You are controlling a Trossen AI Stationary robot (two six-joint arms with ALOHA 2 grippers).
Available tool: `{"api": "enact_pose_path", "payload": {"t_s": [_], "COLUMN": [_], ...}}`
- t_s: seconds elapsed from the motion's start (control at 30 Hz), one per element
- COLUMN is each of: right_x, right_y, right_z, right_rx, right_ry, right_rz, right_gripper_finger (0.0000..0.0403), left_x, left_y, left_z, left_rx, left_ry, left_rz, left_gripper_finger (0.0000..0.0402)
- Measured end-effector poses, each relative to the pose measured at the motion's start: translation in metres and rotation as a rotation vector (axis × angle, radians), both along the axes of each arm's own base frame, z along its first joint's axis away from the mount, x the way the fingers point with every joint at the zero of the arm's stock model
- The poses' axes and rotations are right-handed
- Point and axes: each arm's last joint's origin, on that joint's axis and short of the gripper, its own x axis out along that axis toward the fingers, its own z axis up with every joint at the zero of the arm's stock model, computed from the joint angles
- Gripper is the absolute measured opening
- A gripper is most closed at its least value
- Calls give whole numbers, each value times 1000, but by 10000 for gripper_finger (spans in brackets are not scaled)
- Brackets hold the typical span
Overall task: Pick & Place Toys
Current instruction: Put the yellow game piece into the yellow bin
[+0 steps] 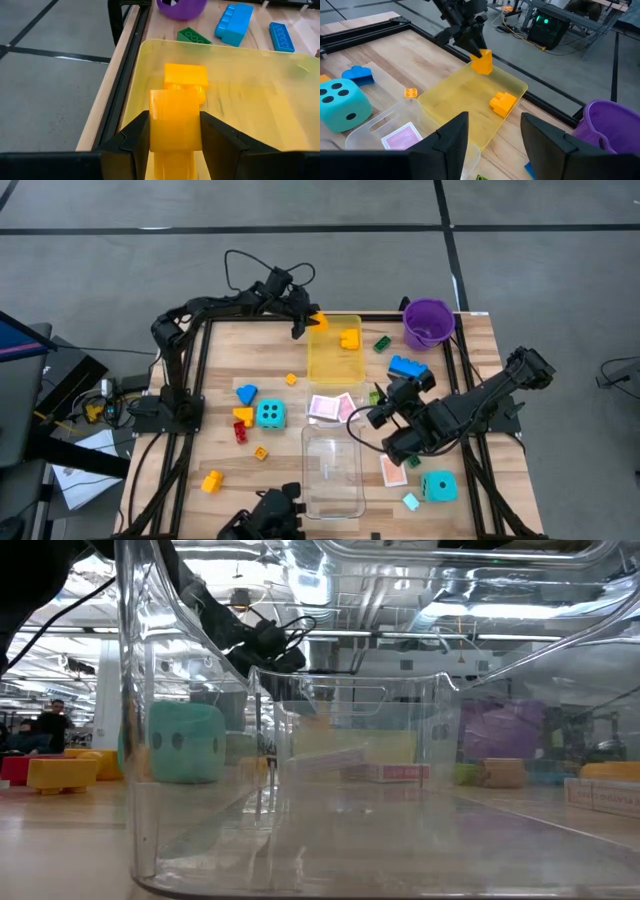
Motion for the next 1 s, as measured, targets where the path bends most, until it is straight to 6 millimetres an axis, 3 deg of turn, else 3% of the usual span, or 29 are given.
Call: {"api": "enact_pose_path", "payload": {"t_s": [0.33, 0.73, 1.0], "right_x": [0, 0, 0], "right_y": [0, 0, 0], "right_z": [0, 0, 0], "right_rx": [-4, -4, -3], "right_ry": [8, 8, 9], "right_rz": [7, 7, 7], "right_gripper_finger": [173, 173, 173], "left_x": [1, 1, 1], "left_y": [1, 2, 2], "left_z": [1, 2, 7], "left_rx": [12, 33, 49], "left_ry": [-8, -18, -27], "left_rz": [1, 11, 13], "left_gripper_finger": [145, 189, 186]}}
